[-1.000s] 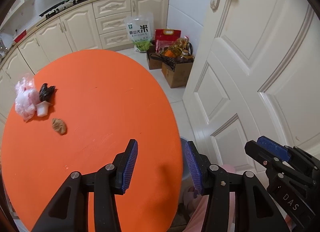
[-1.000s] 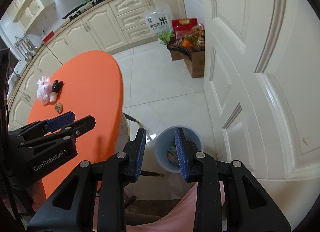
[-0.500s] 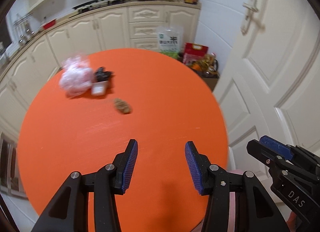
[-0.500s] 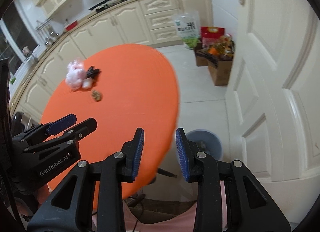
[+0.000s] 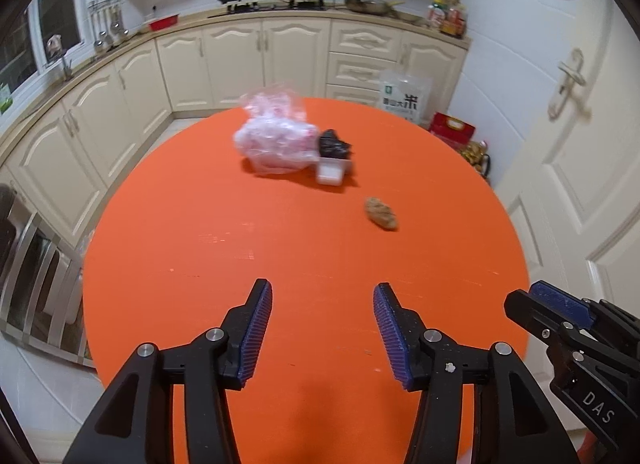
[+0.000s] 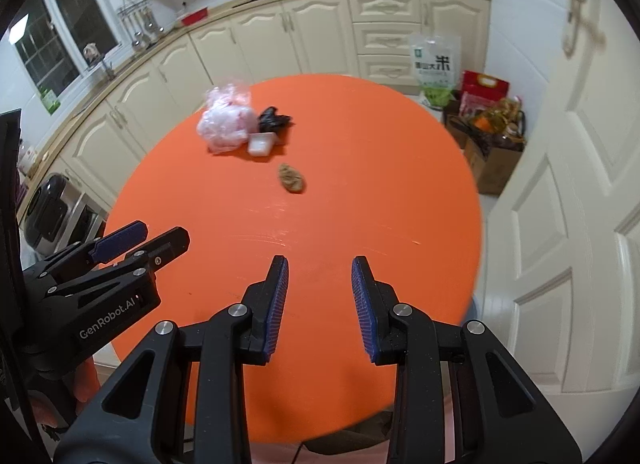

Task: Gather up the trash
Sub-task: 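Return both open tools to the table above the remaining trash, then grasp the other brown lump with the right tool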

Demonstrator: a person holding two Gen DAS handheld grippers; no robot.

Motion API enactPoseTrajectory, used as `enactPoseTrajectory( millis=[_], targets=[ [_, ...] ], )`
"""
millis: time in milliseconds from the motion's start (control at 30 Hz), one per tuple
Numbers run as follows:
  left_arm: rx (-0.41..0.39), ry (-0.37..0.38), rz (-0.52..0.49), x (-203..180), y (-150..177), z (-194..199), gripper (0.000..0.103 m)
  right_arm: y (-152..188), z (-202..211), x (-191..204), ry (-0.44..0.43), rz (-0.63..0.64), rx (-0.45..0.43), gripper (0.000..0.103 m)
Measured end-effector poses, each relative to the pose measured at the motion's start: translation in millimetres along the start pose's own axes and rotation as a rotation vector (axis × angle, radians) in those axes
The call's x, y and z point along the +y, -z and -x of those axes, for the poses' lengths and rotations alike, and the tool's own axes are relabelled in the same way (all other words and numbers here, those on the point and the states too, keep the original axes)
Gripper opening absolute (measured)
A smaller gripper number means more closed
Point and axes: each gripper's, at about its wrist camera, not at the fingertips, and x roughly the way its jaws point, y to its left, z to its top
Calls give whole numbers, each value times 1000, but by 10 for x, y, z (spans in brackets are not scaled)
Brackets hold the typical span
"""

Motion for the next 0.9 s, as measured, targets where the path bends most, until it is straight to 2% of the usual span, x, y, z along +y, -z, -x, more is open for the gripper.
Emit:
enactPoseTrajectory(
  millis=[300,633,800,900],
  targets=[
    [59,-20,20,195,-190,-283,50,-273,-309,204,13,29,24,31],
    [111,-10,76,453,-424,-696,50,-608,-1003,261,15,59,106,31],
    [130,-26,113,579,-479,-889,51,-723,-1344,295,2,76,157,31],
    [154,-11,129,607,-488,-995,51,-765,-1486,320,-3,89,174,31]
  ],
)
